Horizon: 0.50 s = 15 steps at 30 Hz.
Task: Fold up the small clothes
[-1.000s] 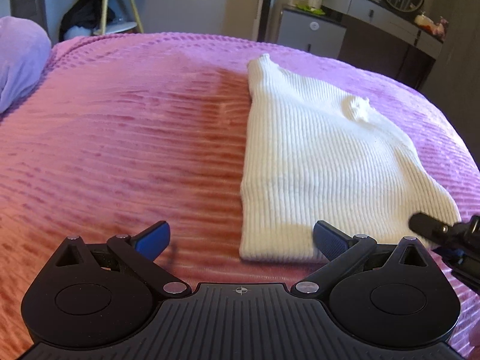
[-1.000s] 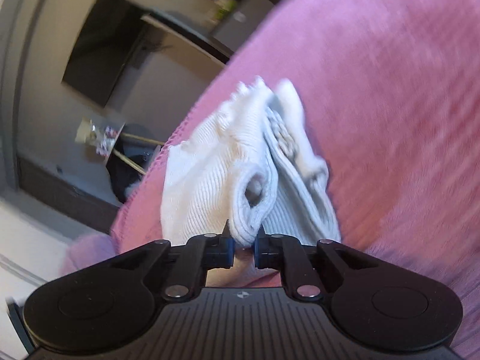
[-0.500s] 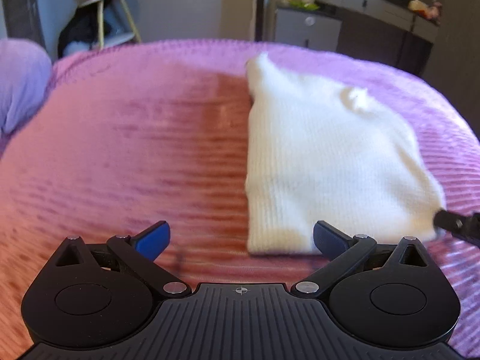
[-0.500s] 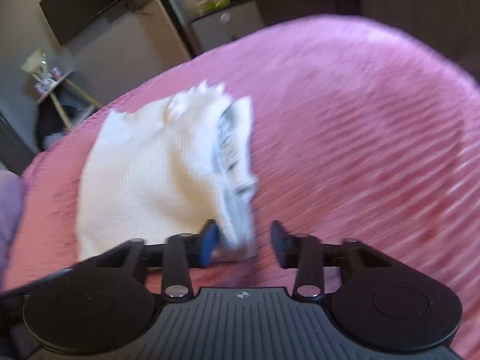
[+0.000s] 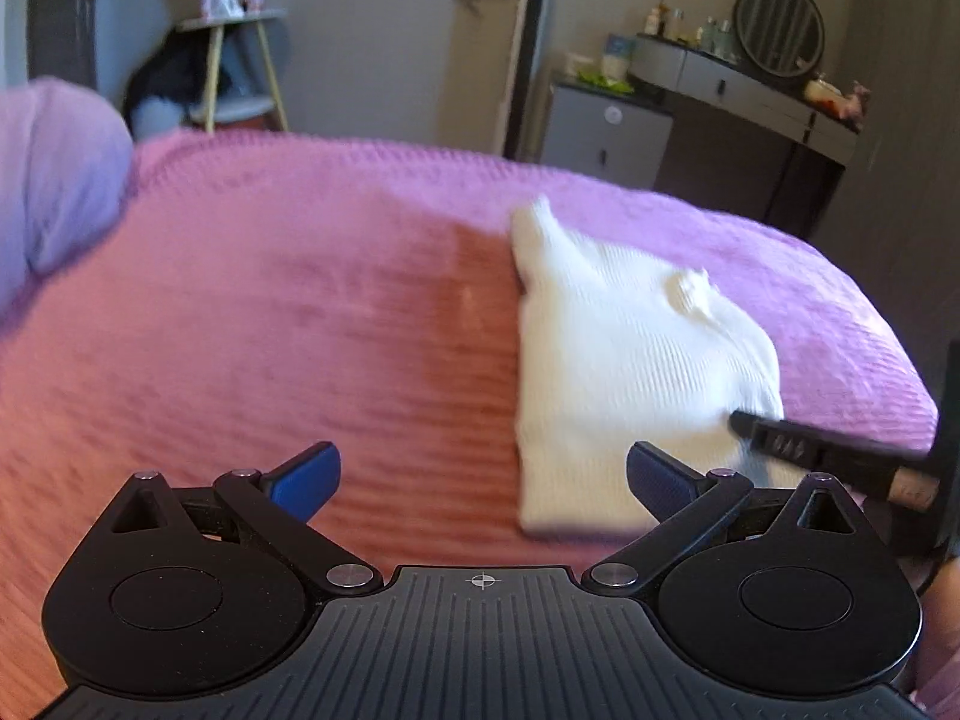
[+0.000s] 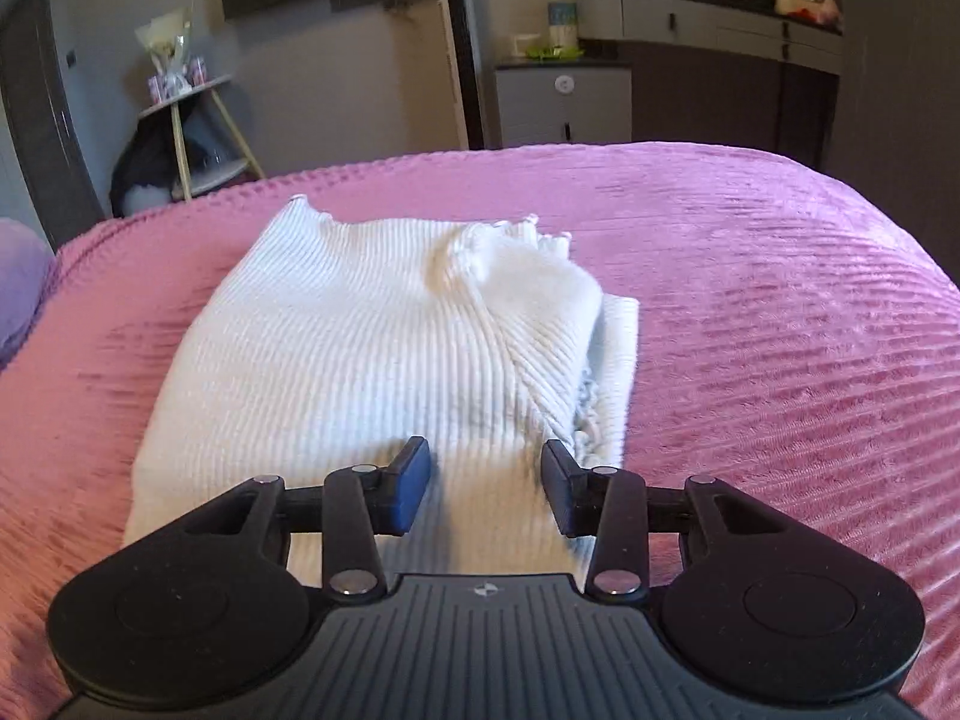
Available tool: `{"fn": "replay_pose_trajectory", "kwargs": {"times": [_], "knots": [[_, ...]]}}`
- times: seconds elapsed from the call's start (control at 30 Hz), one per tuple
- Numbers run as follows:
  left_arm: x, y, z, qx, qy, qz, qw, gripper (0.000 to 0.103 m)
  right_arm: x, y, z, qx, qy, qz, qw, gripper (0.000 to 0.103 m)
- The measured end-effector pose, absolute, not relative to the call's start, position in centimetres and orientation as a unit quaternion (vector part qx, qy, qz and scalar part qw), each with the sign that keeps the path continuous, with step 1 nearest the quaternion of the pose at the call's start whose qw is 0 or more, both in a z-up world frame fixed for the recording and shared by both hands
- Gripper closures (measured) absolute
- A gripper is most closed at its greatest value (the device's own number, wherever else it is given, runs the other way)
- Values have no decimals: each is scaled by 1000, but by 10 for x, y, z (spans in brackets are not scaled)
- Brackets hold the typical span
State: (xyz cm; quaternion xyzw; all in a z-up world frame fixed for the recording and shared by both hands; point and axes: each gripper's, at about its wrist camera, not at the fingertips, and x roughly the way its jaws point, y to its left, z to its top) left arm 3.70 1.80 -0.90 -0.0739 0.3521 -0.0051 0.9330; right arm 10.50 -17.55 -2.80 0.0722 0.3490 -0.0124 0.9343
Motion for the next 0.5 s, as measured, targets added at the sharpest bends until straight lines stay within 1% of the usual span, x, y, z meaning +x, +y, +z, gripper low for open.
{"fn": "replay_pose_trajectory", "kwargs": {"times": [0.03, 0.1, 0.13, 0.17, 0.2, 0.27, 0.3, 0.33, 0.43, 0.5], "knots": [[39, 14, -14, -64, 360, -11, 931, 0, 101, -179, -26, 71, 357, -30, 931, 59], [43, 2, -19, -32, 370, -19, 928, 0, 86, -190, -23, 90, 366, -26, 926, 58], [43, -2, -20, -28, 368, -23, 929, 0, 76, -192, -23, 96, 376, -18, 922, 54], [42, -5, -21, -29, 367, -27, 930, 0, 65, -192, -24, 97, 387, -5, 917, 46], [42, -6, -21, -30, 368, -31, 929, 0, 54, -191, -25, 96, 396, 4, 913, 41], [40, -9, -22, -31, 376, -36, 925, 0, 31, -188, -27, 98, 411, 12, 906, 20], [38, -11, -22, -32, 380, -38, 924, 0, 21, -186, -28, 104, 421, 13, 901, 14], [36, -12, -22, -34, 384, -38, 922, 0, 14, -186, -30, 112, 428, 13, 897, 5], [26, -13, -15, -35, 386, -40, 921, 0, -7, -181, -27, 129, 444, 13, 887, 4], [19, -13, -12, -32, 388, -36, 920, 0, -11, -176, -24, 114, 460, 6, 881, 4]]}}
